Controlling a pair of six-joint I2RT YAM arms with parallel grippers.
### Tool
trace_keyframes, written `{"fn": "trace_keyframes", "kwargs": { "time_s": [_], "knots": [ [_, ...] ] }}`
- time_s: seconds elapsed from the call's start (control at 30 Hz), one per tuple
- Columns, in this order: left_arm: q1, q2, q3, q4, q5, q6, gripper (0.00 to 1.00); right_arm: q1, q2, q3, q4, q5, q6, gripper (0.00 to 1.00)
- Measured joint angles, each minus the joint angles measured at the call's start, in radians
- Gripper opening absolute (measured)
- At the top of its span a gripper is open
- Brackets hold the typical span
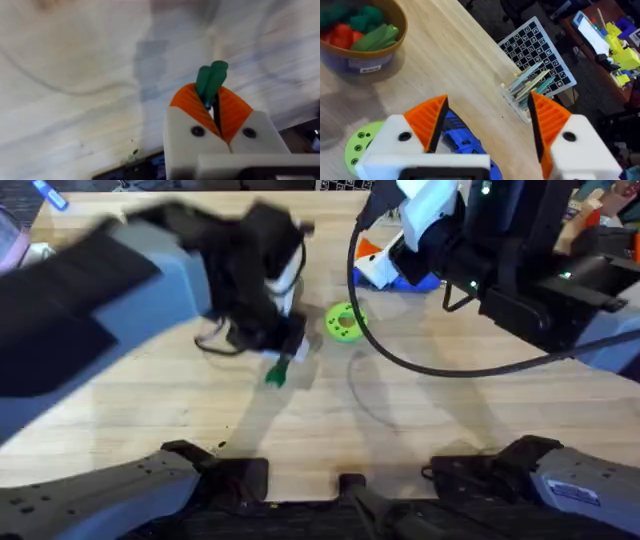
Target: Pick up the gripper from the table and insert it into the empty holder that is missing its gripper. Then pick up a screw, insert it into the mounting hole, and use the screwdriver to tighten it. Finally, clean up the table by picking up the vegetable and placing it into the bucket.
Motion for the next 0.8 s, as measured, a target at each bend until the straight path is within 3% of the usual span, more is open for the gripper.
{"fn": "trace_keyframes", "kwargs": {
  "time_s": [0.1,0.2,0.3,0.47,0.63,0.8],
  "knots": [
    [0.0,0.0,0.184,-0.034,-0.027,0.04,0.026,0.0,0.0,0.0,0.0,0.0,0.0,0.94],
    [0.001,-0.003,0.305,0.006,-0.135,0.062,0.026,0.0,0.0,0.0,0.0,0.0,0.0,0.94],
    [0.02,-0.009,0.33,0.122,-0.259,0.073,0.025,0.0,0.0,0.0,0.0,0.0,0.0,0.94],
    [0.127,0.036,0.33,0.277,-0.354,0.034,0.025,0.0,0.0,0.0,0.0,0.0,0.0,0.94],
    [0.222,0.157,0.33,0.374,-0.348,-0.021,0.025,0.0,0.0,0.0,0.0,0.0,0.0,0.94],
    [0.243,0.256,0.329,0.392,-0.244,-0.039,0.025,0.0,0.0,0.0,0.0,0.0,0.0,0.94]
  ]
}}
